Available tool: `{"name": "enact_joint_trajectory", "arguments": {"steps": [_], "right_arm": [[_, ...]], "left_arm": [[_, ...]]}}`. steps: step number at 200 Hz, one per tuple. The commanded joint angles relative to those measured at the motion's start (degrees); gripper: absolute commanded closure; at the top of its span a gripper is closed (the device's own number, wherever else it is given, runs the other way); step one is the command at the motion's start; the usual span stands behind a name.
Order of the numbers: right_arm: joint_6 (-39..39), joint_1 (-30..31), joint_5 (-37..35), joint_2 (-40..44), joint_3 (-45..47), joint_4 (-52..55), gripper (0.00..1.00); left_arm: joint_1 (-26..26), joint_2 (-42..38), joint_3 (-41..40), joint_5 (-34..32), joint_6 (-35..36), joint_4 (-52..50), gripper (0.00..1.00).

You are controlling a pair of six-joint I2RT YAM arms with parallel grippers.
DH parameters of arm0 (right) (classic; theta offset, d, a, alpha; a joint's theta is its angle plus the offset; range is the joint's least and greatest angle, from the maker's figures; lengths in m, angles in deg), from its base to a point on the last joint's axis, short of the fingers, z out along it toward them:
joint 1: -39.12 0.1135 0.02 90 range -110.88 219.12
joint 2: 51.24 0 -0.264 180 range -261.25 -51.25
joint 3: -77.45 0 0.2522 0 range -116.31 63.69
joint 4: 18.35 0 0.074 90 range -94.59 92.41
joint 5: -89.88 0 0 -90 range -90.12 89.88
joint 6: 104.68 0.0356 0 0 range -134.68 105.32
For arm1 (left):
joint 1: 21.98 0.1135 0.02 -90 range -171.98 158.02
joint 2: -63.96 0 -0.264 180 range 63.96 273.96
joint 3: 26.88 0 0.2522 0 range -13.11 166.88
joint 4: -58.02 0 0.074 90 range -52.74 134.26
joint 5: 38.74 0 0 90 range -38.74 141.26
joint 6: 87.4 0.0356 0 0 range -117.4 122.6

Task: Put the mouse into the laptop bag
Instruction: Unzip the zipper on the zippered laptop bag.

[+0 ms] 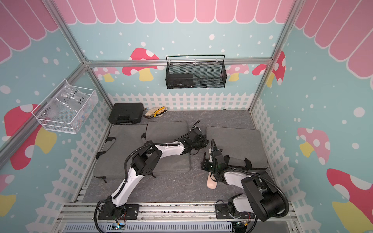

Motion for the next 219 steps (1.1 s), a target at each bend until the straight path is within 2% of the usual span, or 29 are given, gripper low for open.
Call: {"name": "enact_joint_trajectory", "arguments": {"steps": [1, 21, 47, 63, 81, 89, 102, 111, 125, 153, 172, 219], "right_arm": [[1.6, 1.0, 1.2, -2.7, -4.0, -5.0, 1.00], [1.7, 0.9, 1.7, -4.6, -5.7, -5.4, 1.00], [1.8, 0.3, -1.0, -3.8, -4.6, -5.0, 1.00], [1.0, -1.4, -1.8, -3.0, -3.5, -4.6, 1.00], [-0.5, -4.2, -1.4, -2.4, -2.3, -4.5, 1.00], [-1.1, -5.6, -1.3, -1.9, -1.7, -4.3, 1.00], [-2.1, -7.9, -0.9, -0.6, -0.3, -4.0, 1.00], [-2.7, -9.3, -0.5, 0.4, 0.7, -3.9, 1.00], [-3.4, -10.7, -0.5, 2.4, 2.4, -3.0, 1.00], [-4.3, -11.5, -1.2, 8.0, 6.0, -0.2, 1.00], [-4.2, -11.5, -1.9, 12.9, 8.6, 2.0, 1.00], [-4.0, -11.5, -2.1, 24.1, 10.7, 8.0, 1.00]], "left_arm": [[-2.1, 1.3, -2.7, -2.2, -0.9, -3.9, 1.00], [-2.2, -0.5, -4.7, -4.6, -0.6, -3.4, 1.00], [-2.2, -4.3, -8.7, -10.1, -0.4, -2.1, 1.00], [-2.6, -6.6, -11.5, -13.1, -0.5, -0.1, 1.00], [-3.4, -8.0, -10.7, -16.0, 0.5, -2.6, 1.00], [-3.9, -8.4, -9.8, -18.0, 0.9, -5.1, 0.95], [-5.0, -9.2, -9.5, -22.9, 0.3, -8.8, 0.76], [-5.8, -9.9, -10.2, -24.8, 0.0, -9.3, 0.66], [-6.3, -10.5, -10.4, -26.9, -0.4, -11.1, 0.60], [-5.9, -11.5, -13.5, -26.6, -1.5, -9.2, 0.53], [-4.9, -10.7, -14.9, -22.1, -2.1, -5.8, 0.48], [-3.3, -3.5, -7.4, -13.1, -1.5, -4.5, 0.33]]}}
